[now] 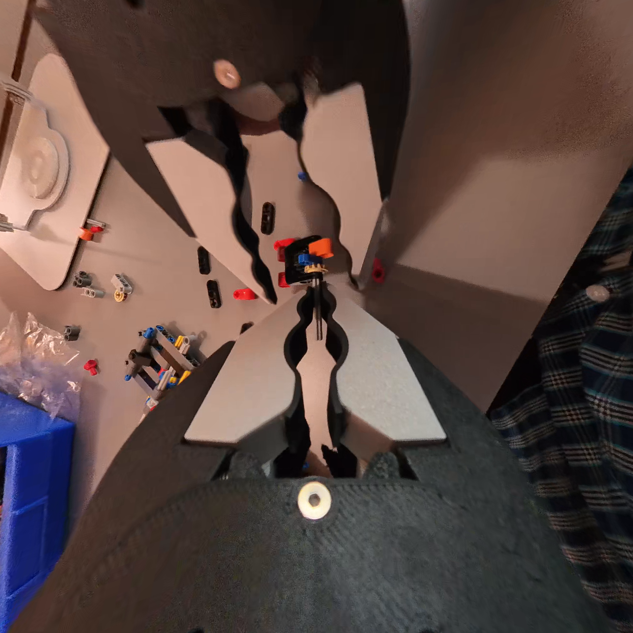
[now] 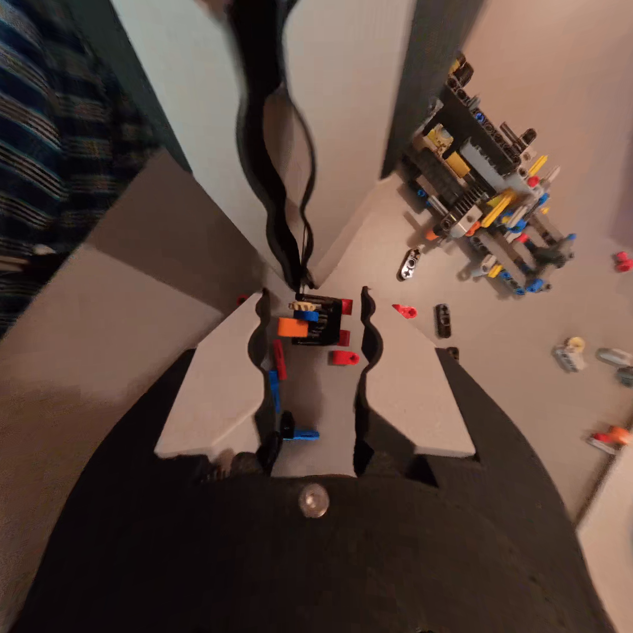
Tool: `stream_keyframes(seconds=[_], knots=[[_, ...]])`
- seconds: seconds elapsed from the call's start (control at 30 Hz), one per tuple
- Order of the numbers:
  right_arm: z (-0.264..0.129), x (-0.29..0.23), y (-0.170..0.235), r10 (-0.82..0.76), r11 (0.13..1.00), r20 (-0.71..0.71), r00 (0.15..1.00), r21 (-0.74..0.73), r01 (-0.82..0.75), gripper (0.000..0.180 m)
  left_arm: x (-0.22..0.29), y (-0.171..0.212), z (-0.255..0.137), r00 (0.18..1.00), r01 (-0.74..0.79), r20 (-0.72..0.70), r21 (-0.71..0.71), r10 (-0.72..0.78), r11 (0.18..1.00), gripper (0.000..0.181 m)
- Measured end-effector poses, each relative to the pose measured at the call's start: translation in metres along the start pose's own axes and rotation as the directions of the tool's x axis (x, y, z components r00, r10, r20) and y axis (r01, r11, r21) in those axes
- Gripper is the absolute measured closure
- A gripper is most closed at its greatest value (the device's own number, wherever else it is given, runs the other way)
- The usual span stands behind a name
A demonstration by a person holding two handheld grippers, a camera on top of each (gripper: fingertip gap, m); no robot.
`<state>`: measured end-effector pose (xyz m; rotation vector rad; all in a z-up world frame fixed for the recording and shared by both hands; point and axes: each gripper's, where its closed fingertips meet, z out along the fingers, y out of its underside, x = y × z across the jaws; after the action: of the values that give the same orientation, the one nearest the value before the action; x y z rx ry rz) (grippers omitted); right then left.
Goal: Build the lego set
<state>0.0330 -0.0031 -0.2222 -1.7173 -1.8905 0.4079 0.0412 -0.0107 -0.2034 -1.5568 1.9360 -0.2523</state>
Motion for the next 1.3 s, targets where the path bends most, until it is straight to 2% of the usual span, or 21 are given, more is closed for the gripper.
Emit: stream_keyframes(seconds=[0.13, 0.27, 0.57, 0.87, 1.1, 1.3], knots=[[0.0, 0.014, 0.002, -0.159, 0.987, -0.158, 0.975, -0.062, 0.151, 0.16, -0.005, -0.011, -0.007, 0.999, 0.04, 0.001, 0.053, -0.04, 0.998, 0.178], [-0.003, 0.022, -0.002, -0.227, 0.974, -0.265, 0.937, -0.069, 0.217, 0.174, -0.01, -0.011, -0.013, 0.998, 0.059, 0.024, 0.071, -0.061, 0.996, 0.178], [-0.006, 0.028, -0.002, -0.285, 0.957, -0.354, 0.891, -0.163, 0.242, 0.174, -0.011, -0.01, -0.011, 0.998, 0.06, 0.03, 0.079, -0.063, 0.995, 0.178], [-0.005, 0.024, 0.0, -0.293, 0.951, -0.325, 0.899, -0.194, 0.24, 0.173, -0.009, -0.007, -0.006, 0.998, 0.052, 0.025, 0.056, -0.053, 0.997, 0.178], [-0.012, 0.017, -0.008, -0.135, 0.991, -0.232, 0.963, -0.02, 0.134, 0.174, -0.012, -0.015, -0.015, 0.997, 0.059, 0.036, 0.136, -0.065, 0.989, 0.178], [-0.014, 0.008, -0.02, -0.091, 0.991, -0.174, 0.98, 0.082, 0.107, 0.175, -0.009, -0.017, -0.024, 0.999, 0.041, 0.021, 0.181, -0.045, 0.983, 0.178]])
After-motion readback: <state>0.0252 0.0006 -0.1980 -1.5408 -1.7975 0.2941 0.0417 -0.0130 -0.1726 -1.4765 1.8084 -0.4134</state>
